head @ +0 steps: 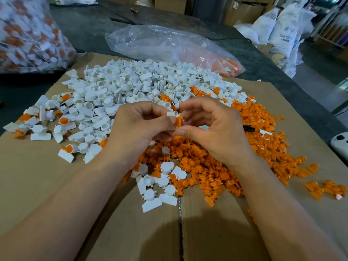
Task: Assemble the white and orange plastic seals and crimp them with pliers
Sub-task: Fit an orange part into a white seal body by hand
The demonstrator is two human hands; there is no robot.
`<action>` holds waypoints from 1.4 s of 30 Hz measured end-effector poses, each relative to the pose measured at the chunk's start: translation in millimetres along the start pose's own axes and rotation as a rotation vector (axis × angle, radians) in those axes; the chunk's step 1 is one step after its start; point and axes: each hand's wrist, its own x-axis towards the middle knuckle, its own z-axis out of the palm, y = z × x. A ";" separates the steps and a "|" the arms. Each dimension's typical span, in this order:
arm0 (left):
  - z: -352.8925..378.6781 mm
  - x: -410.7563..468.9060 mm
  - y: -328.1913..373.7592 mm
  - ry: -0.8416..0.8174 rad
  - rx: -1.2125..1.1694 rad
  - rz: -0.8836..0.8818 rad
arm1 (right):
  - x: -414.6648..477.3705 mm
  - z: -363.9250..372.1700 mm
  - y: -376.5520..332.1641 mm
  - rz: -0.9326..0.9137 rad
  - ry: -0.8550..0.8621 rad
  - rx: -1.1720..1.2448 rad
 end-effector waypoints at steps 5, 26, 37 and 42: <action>1.4 -1.2 1.2 0.017 0.049 0.032 | 0.6 -0.2 0.8 -0.015 -0.009 -0.014; 0.3 -0.1 0.5 0.029 0.069 0.015 | -0.1 1.0 -0.7 -0.065 -0.013 -0.028; -1.6 3.2 -2.1 0.102 0.127 -0.050 | 0.2 1.3 2.2 -0.035 -0.021 -0.042; -2.1 3.5 -2.4 0.102 0.122 -0.055 | 0.5 1.3 2.7 -0.024 -0.022 -0.056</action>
